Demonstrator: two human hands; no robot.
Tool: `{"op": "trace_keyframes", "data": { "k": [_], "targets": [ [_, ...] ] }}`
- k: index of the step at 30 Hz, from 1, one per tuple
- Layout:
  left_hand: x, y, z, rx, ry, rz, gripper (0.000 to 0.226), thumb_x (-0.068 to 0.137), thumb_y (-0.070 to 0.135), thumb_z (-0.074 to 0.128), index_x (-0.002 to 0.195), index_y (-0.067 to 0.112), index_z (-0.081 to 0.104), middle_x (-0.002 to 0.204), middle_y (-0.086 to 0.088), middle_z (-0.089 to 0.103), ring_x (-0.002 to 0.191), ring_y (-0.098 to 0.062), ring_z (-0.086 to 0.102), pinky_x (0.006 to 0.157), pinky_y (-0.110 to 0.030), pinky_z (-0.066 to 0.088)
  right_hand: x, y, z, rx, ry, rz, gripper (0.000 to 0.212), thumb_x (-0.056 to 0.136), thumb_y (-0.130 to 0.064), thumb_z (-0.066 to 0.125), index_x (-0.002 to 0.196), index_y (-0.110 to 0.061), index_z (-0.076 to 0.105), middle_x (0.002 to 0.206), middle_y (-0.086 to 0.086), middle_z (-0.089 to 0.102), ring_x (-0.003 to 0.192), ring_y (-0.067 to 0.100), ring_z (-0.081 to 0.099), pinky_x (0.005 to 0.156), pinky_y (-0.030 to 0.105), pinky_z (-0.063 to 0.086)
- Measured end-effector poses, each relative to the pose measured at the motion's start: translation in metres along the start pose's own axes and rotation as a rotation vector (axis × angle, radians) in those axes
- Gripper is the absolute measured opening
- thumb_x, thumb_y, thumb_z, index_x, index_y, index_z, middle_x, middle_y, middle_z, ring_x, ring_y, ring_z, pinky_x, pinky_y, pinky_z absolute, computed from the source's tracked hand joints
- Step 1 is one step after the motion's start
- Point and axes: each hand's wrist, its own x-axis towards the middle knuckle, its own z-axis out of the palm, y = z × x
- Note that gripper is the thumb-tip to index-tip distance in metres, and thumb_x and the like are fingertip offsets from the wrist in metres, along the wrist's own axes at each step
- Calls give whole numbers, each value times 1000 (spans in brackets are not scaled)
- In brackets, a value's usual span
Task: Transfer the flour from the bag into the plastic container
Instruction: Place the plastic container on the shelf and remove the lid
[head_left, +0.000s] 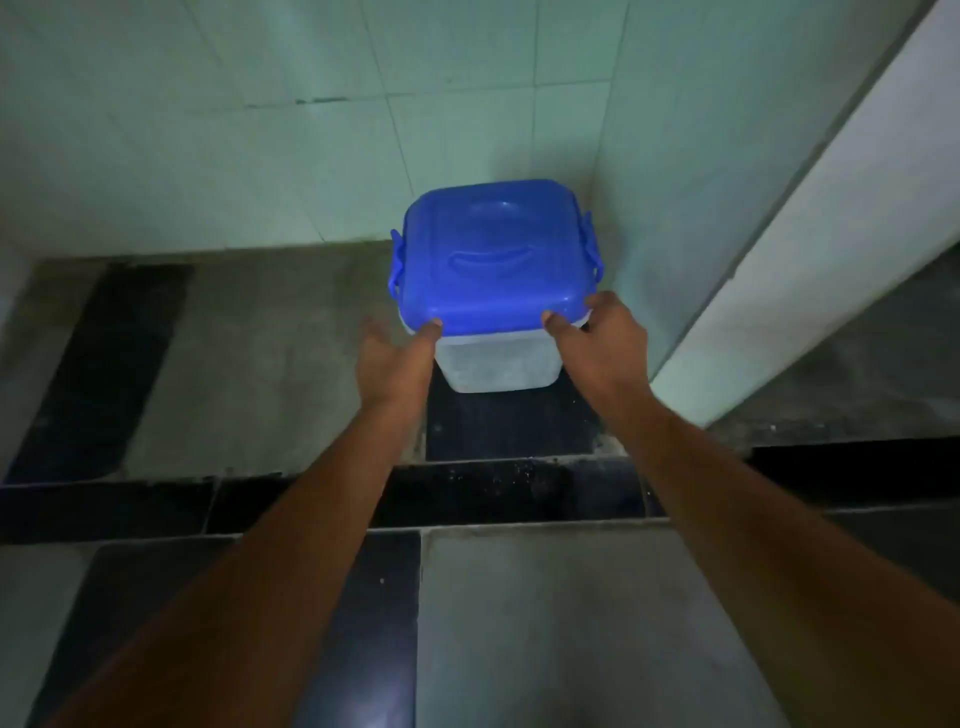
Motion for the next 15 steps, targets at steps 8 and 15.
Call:
{"op": "trace_keyframes", "data": {
  "k": [8,15],
  "targets": [
    [75,29,22,-89,-225,-38,61,90,28,74,143,14,47,129,1,61,110,-20,63,98,-37,53,86,-3,16,132,-45,171,63,92,-48,63,134,-5,45,134,15,55,120,34,57,92,34,47],
    [74,5,10,-112,-347,-219,39,86,19,75,123,19,62,113,0,71,81,-12,68,57,-24,54,71,9,22,61,-20,129,61,86,-36,74,132,-8,46,133,12,55,118,31,56,84,30,43]
  ]
}}
